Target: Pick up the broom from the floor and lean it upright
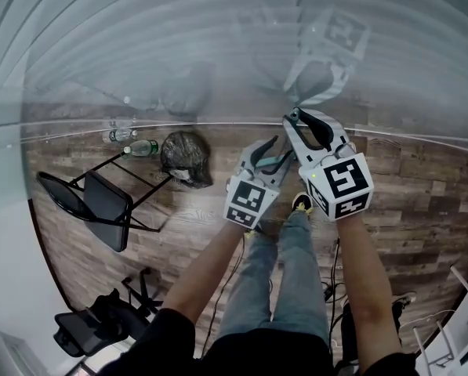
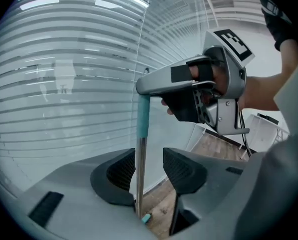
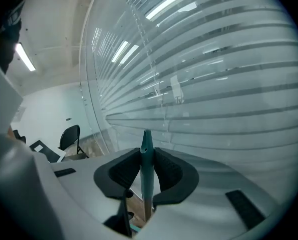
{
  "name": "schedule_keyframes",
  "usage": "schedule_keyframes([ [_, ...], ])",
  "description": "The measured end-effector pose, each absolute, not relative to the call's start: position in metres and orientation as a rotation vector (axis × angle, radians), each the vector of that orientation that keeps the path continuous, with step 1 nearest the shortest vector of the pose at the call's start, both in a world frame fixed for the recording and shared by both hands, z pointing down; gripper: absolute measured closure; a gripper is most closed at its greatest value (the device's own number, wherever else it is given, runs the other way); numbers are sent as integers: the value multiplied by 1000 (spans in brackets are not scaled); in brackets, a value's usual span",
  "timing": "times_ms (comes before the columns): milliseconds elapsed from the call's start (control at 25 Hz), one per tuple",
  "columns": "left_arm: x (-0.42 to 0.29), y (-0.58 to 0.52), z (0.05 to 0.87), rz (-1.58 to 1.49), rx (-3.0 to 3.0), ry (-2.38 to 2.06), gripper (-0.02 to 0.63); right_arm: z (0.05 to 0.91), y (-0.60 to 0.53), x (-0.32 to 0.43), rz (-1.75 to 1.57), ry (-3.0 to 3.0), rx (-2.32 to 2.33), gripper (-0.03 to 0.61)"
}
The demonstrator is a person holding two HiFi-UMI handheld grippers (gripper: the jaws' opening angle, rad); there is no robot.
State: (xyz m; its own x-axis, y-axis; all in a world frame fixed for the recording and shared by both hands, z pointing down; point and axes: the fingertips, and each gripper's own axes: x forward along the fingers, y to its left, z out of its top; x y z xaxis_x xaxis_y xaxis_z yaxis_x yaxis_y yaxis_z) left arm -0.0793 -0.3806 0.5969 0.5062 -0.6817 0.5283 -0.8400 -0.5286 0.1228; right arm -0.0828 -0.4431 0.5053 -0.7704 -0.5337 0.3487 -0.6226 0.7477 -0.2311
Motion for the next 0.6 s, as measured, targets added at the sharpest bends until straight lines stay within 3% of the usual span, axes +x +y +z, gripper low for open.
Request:
schedule_keyframes([
  [200, -91, -379, 598, 599, 2351, -1306, 430, 506, -431, -82, 555, -2668, 910, 407],
  [320, -93, -376, 601, 603, 2342, -1297, 430, 507, -426, -89, 475, -2668, 889, 423],
  [360, -93, -376, 602, 604, 2343, -1292, 430, 507, -424, -92, 460, -2675, 866, 476],
  [600, -92, -371, 606, 605, 2357, -1267, 430, 498, -406, -88, 490, -2635, 838, 479],
])
